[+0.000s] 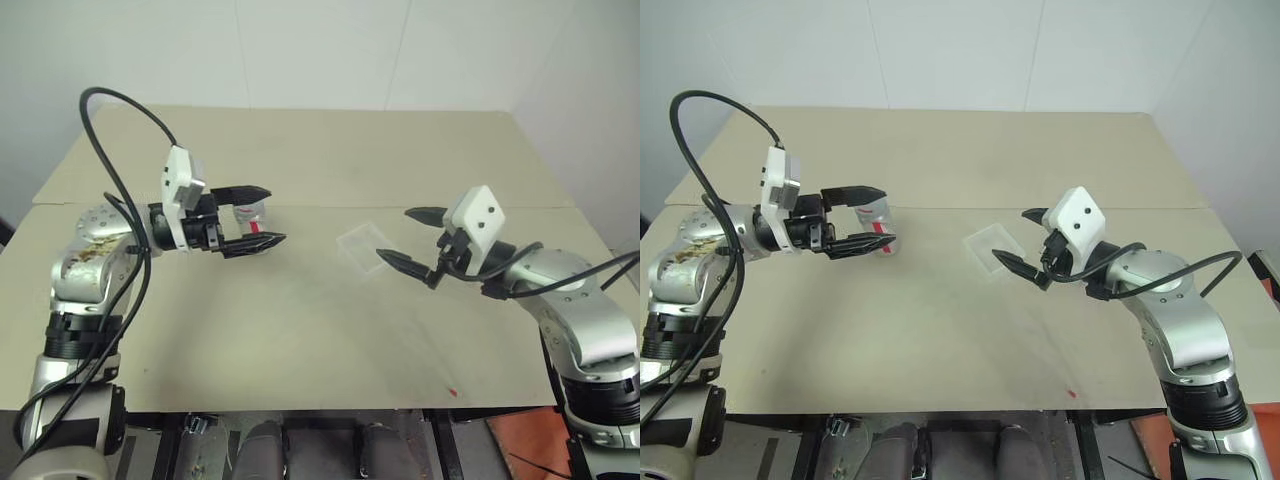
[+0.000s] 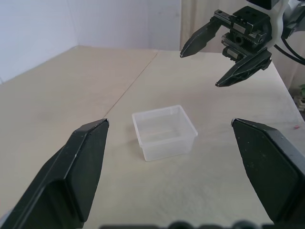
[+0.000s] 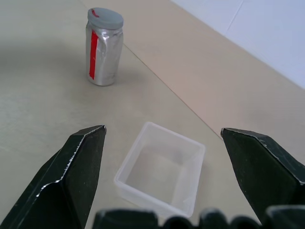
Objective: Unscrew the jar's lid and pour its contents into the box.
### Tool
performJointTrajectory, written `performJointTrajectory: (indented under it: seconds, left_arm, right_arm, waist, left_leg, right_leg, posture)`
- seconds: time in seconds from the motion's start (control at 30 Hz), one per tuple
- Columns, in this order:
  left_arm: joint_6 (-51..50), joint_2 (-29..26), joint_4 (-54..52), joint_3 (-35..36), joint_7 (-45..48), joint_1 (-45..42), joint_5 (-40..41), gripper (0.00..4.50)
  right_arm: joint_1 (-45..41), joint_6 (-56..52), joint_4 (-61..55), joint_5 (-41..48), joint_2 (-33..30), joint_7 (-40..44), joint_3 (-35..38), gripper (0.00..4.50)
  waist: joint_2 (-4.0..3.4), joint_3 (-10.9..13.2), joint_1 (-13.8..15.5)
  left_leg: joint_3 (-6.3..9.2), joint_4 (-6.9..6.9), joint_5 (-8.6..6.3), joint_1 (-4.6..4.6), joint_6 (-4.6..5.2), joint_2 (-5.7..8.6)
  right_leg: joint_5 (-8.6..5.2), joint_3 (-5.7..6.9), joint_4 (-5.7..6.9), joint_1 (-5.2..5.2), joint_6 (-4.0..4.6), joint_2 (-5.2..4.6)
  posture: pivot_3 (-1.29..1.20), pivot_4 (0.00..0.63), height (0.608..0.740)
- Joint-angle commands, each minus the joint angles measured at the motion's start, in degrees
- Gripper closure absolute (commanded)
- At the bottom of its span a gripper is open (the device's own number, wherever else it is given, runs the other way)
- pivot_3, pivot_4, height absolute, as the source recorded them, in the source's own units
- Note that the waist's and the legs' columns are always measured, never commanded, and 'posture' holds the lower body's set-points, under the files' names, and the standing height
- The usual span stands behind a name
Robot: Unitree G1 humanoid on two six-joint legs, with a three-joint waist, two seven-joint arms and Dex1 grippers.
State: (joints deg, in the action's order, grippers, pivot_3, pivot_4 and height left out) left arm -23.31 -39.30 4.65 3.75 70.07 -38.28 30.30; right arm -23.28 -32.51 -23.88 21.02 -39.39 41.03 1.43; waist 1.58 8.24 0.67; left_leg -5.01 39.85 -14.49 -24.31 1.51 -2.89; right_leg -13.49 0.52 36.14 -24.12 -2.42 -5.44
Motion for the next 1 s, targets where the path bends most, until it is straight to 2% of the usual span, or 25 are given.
performJointTrajectory:
  seconds: [0.03,0.43,1.0]
  left_arm:
    - [3.20,0.62,1.84,-0.06,1.03,-2.77,-0.91,0.04]
    - [5.96,2.43,4.40,-0.28,2.03,-3.76,-1.83,0.04]
    - [0.86,-0.76,-4.64,2.88,-1.05,2.61,0.65,0.04]
  right_arm:
    - [-1.69,2.98,0.28,-0.74,-0.67,0.14,1.96,0.00]
    - [-2.07,3.22,1.32,-0.25,-2.29,1.34,2.26,0.00]
    - [-1.96,1.40,2.33,2.28,-5.22,3.25,6.15,0.00]
  waist:
    - [0.00,0.00,-0.02]
    - [0.00,0.00,-0.04]
    - [0.00,0.00,-0.03]
  left_leg:
    - [0.00,0.00,0.00,0.00,0.00,0.00]
    - [0.00,0.00,0.00,-0.01,0.00,0.00]
    - [0.01,0.00,0.00,0.00,0.00,-0.01]
  right_leg:
    - [0.00,0.00,0.00,0.00,0.00,0.00]
    - [0.00,0.00,0.02,-0.01,0.00,0.00]
    - [0.00,-0.01,0.00,-0.01,0.00,0.00]
  posture:
    - [0.00,0.150,0.740]
    - [0.00,0.150,0.740]
    - [0.00,0.150,0.740]
